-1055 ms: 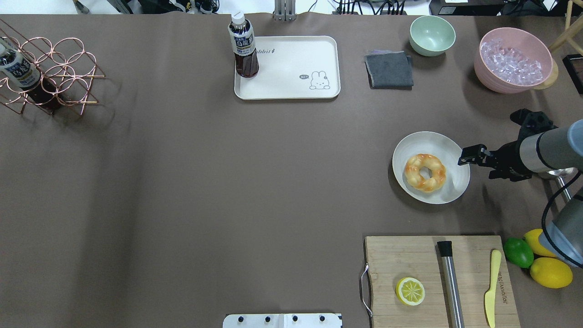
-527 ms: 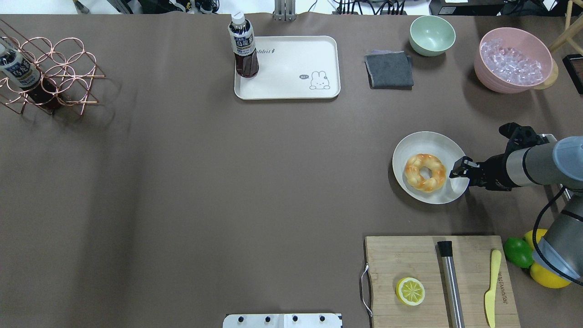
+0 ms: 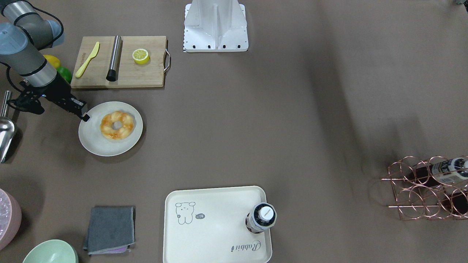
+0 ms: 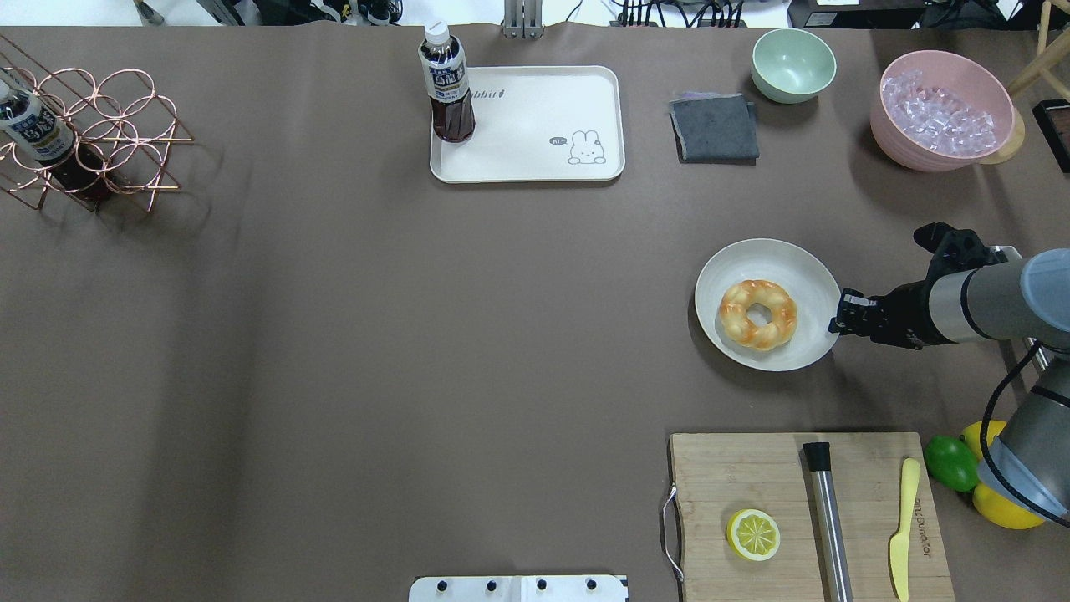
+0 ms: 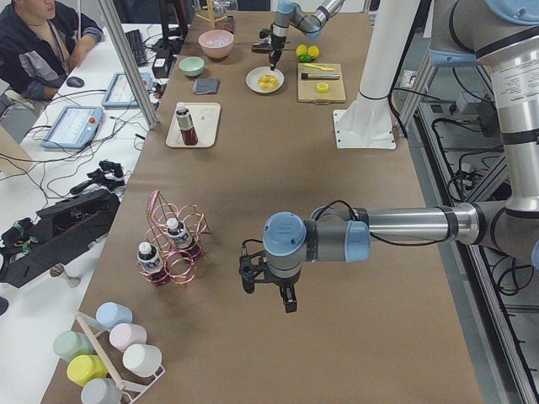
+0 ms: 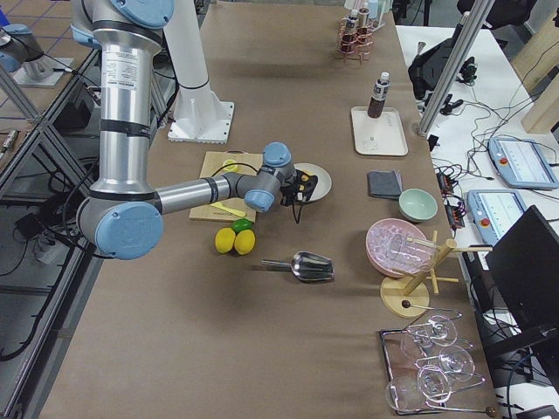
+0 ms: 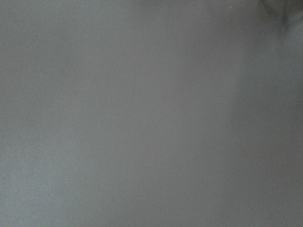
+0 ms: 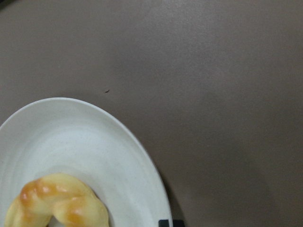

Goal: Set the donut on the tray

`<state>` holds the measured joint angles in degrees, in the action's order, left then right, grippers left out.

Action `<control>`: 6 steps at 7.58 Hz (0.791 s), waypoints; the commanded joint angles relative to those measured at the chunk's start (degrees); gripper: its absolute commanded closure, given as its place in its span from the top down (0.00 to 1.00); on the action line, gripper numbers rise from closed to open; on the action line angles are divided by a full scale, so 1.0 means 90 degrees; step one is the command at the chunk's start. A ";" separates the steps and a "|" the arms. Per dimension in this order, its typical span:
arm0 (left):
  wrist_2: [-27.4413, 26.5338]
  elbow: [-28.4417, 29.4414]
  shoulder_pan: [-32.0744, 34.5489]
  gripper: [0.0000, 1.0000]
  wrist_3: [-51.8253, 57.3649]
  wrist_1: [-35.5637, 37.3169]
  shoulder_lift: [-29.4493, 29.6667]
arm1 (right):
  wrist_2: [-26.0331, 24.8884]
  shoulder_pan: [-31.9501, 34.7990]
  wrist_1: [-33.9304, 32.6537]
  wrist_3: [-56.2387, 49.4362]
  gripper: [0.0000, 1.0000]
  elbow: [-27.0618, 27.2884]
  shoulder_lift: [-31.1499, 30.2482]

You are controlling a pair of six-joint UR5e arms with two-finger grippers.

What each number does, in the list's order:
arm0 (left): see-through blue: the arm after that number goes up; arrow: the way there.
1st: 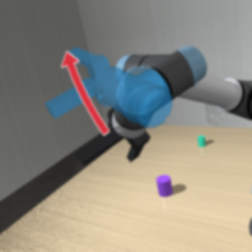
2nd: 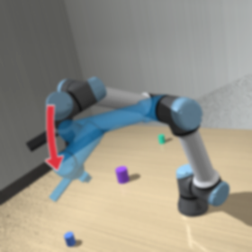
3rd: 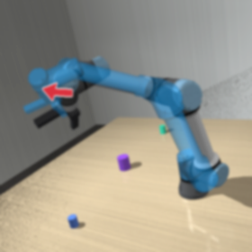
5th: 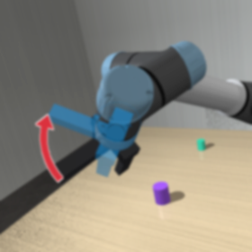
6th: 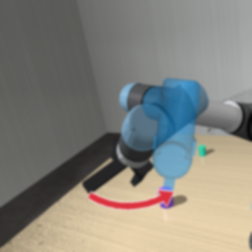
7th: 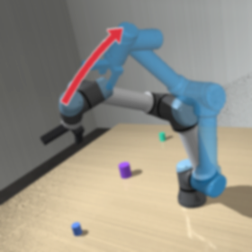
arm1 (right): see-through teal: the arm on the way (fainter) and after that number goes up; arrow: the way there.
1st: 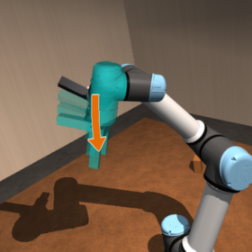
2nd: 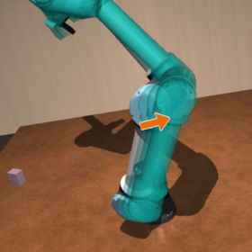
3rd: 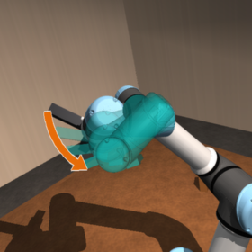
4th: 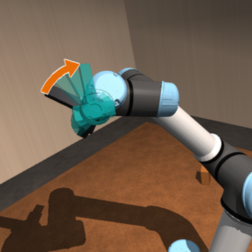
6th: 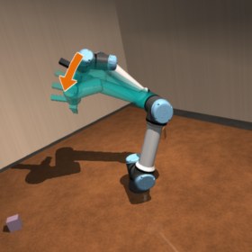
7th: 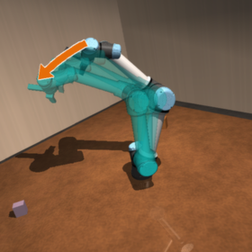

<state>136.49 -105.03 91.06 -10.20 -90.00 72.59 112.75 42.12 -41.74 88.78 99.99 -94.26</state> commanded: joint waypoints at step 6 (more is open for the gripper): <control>0.0000 -0.0010 0.0000 0.99 -0.0010 -0.0116 -0.0009 | 0.0383 0.0750 -0.2321 0.1039 0.00 -0.1093 0.3335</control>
<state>136.50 -105.07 91.05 -10.20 -90.05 72.48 116.51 48.62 -53.92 92.51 97.43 -78.67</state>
